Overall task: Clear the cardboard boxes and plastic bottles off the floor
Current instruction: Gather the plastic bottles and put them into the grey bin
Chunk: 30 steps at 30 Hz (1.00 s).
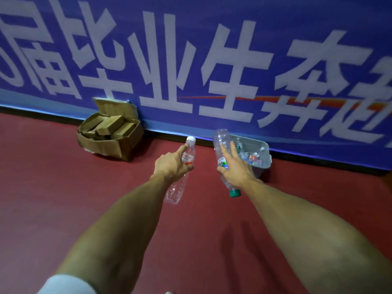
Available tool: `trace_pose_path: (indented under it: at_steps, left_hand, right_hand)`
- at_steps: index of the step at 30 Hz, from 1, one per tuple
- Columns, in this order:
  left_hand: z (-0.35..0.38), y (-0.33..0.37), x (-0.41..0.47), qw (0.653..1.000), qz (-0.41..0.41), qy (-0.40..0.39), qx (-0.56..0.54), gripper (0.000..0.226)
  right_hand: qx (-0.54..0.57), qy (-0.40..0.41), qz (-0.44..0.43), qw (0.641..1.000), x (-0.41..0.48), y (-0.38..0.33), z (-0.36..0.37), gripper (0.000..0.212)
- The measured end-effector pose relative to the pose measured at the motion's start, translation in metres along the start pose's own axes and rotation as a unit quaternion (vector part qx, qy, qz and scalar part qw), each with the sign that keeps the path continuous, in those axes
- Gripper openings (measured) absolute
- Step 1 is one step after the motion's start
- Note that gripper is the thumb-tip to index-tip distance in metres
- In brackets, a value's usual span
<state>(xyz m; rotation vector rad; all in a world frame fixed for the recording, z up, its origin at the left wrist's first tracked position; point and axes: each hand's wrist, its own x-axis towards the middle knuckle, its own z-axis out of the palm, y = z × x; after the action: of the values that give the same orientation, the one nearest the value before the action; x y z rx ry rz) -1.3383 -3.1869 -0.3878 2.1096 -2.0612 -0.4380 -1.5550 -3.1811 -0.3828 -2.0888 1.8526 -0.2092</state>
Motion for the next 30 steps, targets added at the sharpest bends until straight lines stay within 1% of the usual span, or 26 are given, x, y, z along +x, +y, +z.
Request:
trace_pose_path:
  at_steps: [2, 4, 8, 10, 17, 20, 23, 25, 27, 30]
  left_hand:
    - [-0.005, 0.015, 0.039, 1.0, 0.028, 0.003, 0.006, 0.078]
    - [-0.005, 0.034, 0.069, 0.998, 0.054, -0.014, 0.013, 0.077]
    - [0.0, 0.07, 0.144, 0.994, 0.099, -0.025, 0.034, 0.077]
    - [0.006, 0.087, 0.181, 0.993, 0.114, -0.023, 0.034, 0.077]
    - [0.023, 0.159, 0.307, 0.991, 0.123, -0.016, 0.049, 0.08]
    - [0.023, 0.19, 0.355, 0.99, 0.122, -0.015, 0.069, 0.08]
    - [0.022, 0.218, 0.395, 0.989, 0.131, -0.012, 0.068, 0.079]
    - [0.021, 0.234, 0.42, 0.986, 0.142, -0.024, 0.085, 0.078]
    - [0.021, 0.249, 0.446, 0.987, 0.136, -0.041, 0.072, 0.078]
    - [0.03, 0.266, 0.488, 0.985, 0.152, -0.056, 0.062, 0.079]
  right_hand:
    - [0.017, 0.011, 0.033, 0.999, 0.029, 0.011, -0.011, 0.082]
    - [0.025, 0.006, 0.06, 0.998, 0.049, 0.024, -0.019, 0.082]
    - [0.055, 0.044, 0.115, 0.991, 0.098, 0.063, -0.04, 0.08]
    - [0.061, 0.044, 0.129, 0.989, 0.126, 0.084, -0.05, 0.079]
    - [0.036, 0.034, 0.14, 0.989, 0.232, 0.173, -0.09, 0.081]
    - [0.032, 0.035, 0.126, 0.991, 0.274, 0.205, -0.111, 0.082]
    - [0.033, 0.028, 0.141, 0.989, 0.311, 0.229, -0.132, 0.082]
    - [0.024, 0.026, 0.134, 0.99, 0.335, 0.241, -0.141, 0.082]
    - [0.019, 0.019, 0.131, 0.991, 0.36, 0.254, -0.147, 0.082]
    - [0.022, 0.015, 0.137, 0.99, 0.4, 0.271, -0.15, 0.083]
